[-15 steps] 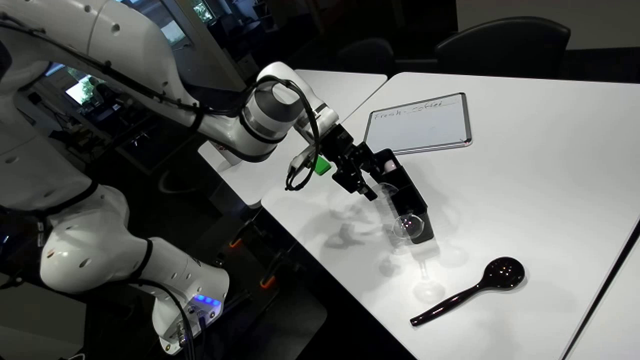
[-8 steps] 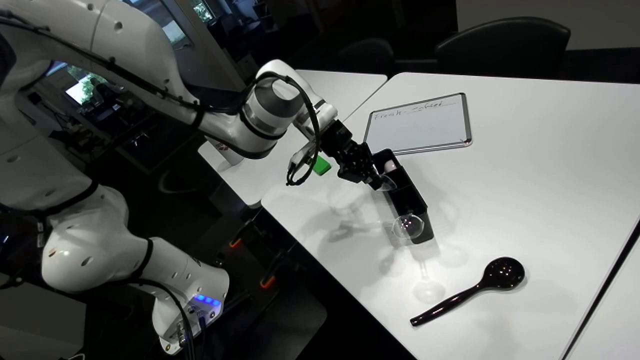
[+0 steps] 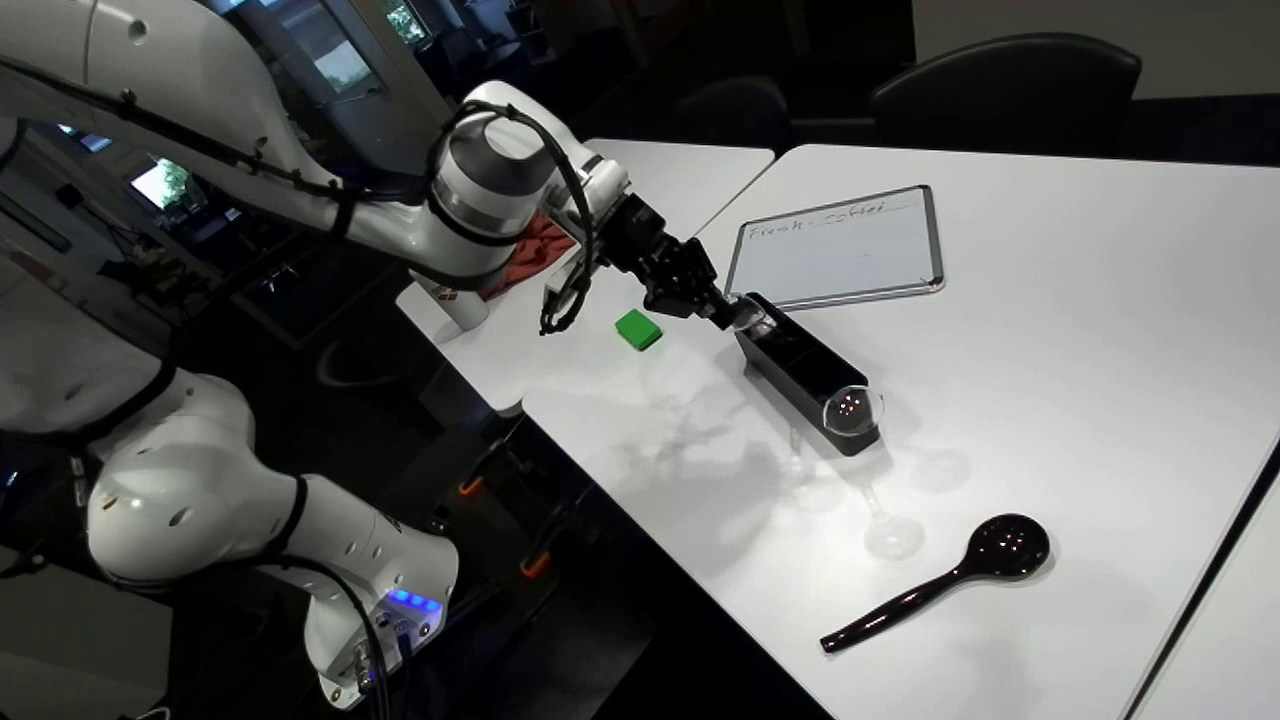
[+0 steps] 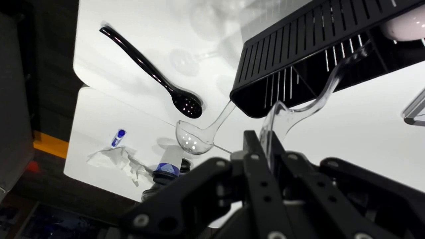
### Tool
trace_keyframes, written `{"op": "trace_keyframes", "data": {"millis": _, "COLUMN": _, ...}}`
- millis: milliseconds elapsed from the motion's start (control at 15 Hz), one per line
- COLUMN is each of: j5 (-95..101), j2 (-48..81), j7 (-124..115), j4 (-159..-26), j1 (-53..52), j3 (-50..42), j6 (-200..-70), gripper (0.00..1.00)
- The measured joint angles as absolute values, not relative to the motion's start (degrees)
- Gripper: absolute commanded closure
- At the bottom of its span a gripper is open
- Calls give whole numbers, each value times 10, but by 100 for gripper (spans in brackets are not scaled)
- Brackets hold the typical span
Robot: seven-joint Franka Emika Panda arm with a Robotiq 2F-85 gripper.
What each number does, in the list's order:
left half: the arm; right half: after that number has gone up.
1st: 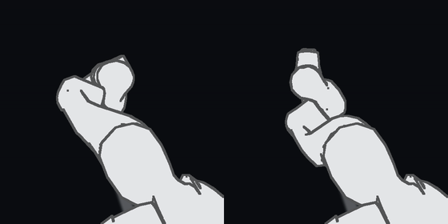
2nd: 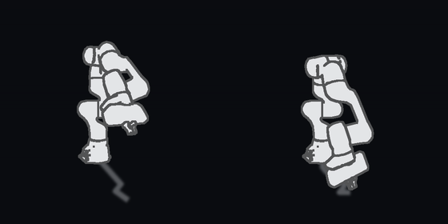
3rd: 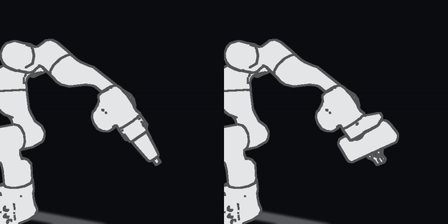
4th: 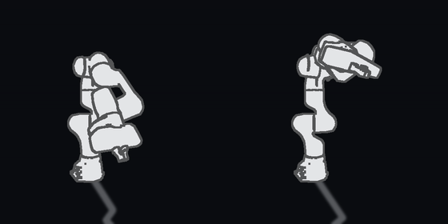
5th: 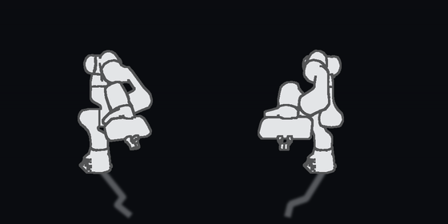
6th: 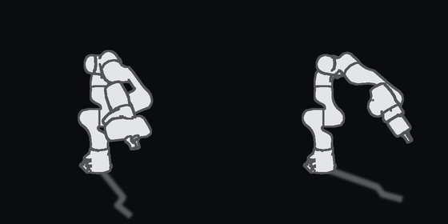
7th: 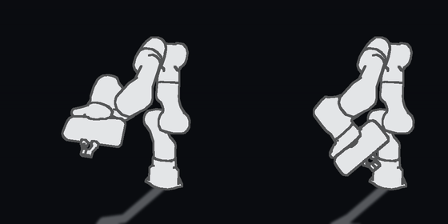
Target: Put the clear spoon on the table
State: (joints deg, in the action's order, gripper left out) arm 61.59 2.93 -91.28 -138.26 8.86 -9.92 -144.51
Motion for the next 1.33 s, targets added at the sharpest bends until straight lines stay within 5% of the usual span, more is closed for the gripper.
{"op": "trace_keyframes", "data": {"millis": 1000, "j5": 320, "j2": -315, "j7": -423, "j4": -1553, "j1": 54, "j3": -80, "j6": -1423, "gripper": 98}}
{"op": "trace_keyframes", "data": {"millis": 1333, "j5": 297, "j2": -299, "j7": -225, "j4": -1613, "j1": 8, "j3": -218, "j6": -1567, "gripper": 98}}
